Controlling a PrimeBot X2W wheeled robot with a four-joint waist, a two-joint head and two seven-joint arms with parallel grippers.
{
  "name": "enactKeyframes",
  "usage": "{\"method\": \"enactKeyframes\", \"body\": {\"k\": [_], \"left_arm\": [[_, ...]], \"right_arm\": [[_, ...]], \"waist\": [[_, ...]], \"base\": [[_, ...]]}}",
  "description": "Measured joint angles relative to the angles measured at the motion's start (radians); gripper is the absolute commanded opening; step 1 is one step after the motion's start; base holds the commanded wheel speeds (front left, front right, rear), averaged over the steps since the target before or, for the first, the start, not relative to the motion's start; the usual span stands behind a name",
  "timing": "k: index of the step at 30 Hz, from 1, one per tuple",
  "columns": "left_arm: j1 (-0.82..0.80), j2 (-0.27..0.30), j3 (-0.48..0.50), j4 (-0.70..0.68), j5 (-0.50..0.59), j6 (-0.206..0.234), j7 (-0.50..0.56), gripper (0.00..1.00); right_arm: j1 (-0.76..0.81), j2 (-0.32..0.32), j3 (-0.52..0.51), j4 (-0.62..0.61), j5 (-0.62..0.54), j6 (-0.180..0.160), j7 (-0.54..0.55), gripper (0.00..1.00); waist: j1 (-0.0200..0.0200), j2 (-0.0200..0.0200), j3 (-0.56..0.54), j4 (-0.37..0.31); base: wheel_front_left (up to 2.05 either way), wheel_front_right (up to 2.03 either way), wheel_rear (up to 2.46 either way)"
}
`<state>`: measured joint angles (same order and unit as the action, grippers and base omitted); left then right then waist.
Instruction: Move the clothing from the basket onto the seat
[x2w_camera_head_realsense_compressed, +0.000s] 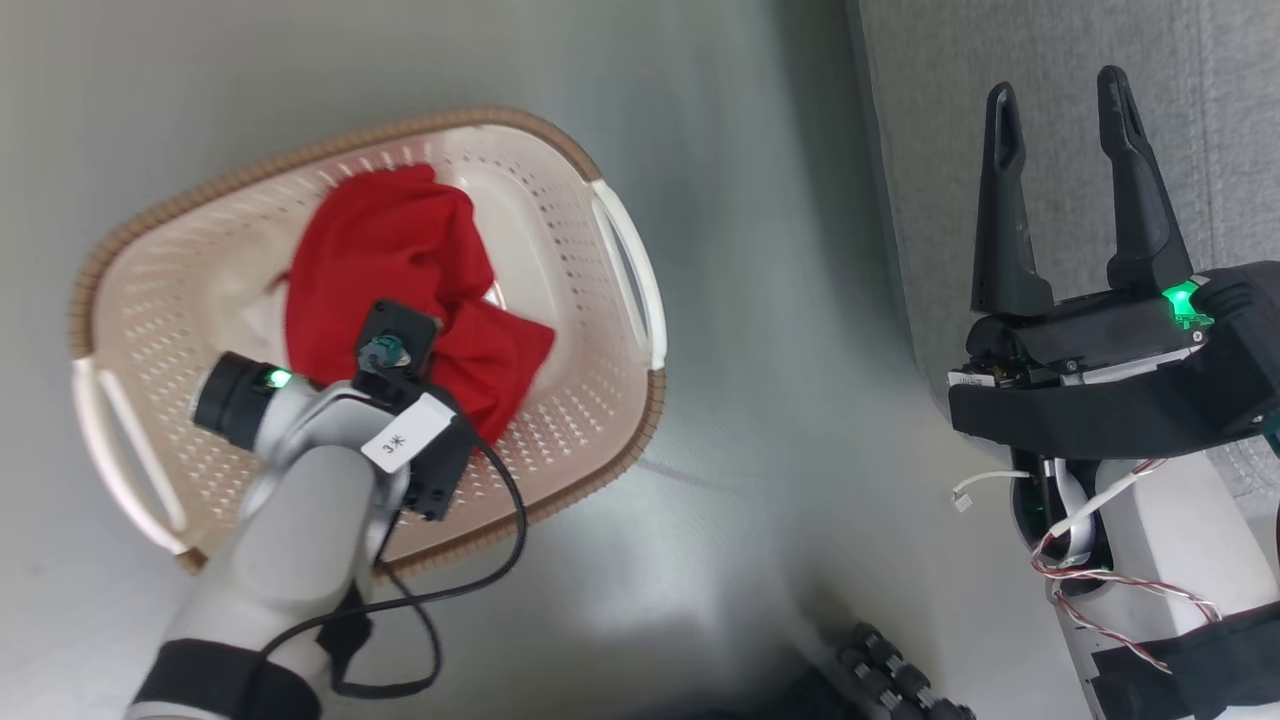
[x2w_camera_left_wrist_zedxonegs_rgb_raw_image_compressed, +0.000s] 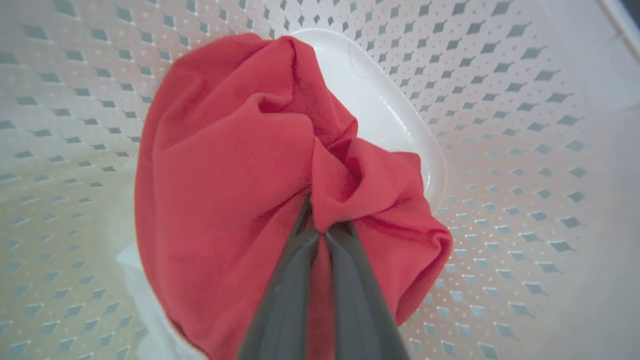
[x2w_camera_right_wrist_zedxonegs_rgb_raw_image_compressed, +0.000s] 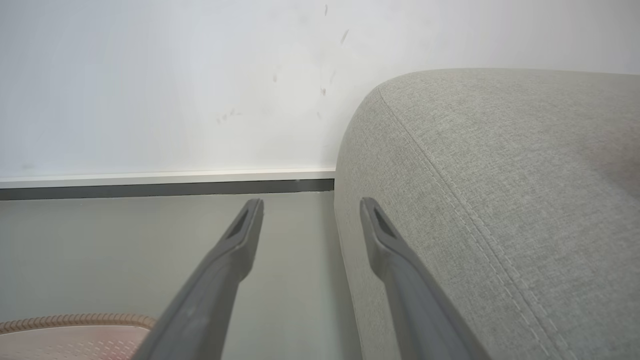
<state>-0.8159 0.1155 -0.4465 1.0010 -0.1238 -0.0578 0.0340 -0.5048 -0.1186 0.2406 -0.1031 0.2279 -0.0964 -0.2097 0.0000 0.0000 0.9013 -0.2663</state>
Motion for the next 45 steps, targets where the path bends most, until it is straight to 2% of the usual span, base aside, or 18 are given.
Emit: {"method": "enactKeyframes", "body": {"k": [5, 17, 32, 45], "left_arm": [[0.007, -0.044, 0.042, 0.01, -0.058, 0.005, -0.067, 0.0], [0.076, -0.069, 0.129, 0.009, -0.193, -0.006, -0.247, 0.0], [0.181, -0.077, 0.207, -0.103, -0.299, -0.039, -0.283, 0.0], [0.298, -0.078, 0.249, -0.276, -0.316, -0.03, -0.284, 0.0]], "right_arm": [[-0.003, -0.017, -0.002, 0.036, -0.009, 0.009, -0.004, 1.0], [0.014, -0.051, -0.008, 0.115, -0.016, 0.032, -0.007, 1.0], [0.074, -0.075, -0.008, 0.22, 0.019, 0.063, 0.006, 1.0], [0.189, -0.087, -0.006, 0.304, 0.046, 0.088, 0.025, 1.0]], "waist": [[0.0, 0.0, -0.055, 0.027], [-0.0001, 0.0, -0.231, 0.116], [-0.0002, -0.0001, -0.459, 0.2], [-0.0002, -0.0001, -0.659, 0.243]], "base": [[0.0, 0.0, 0.0], [0.0, 0.0, 0.0], [0.0, 0.0, 0.0], [0.0, 0.0, 0.0]]}}
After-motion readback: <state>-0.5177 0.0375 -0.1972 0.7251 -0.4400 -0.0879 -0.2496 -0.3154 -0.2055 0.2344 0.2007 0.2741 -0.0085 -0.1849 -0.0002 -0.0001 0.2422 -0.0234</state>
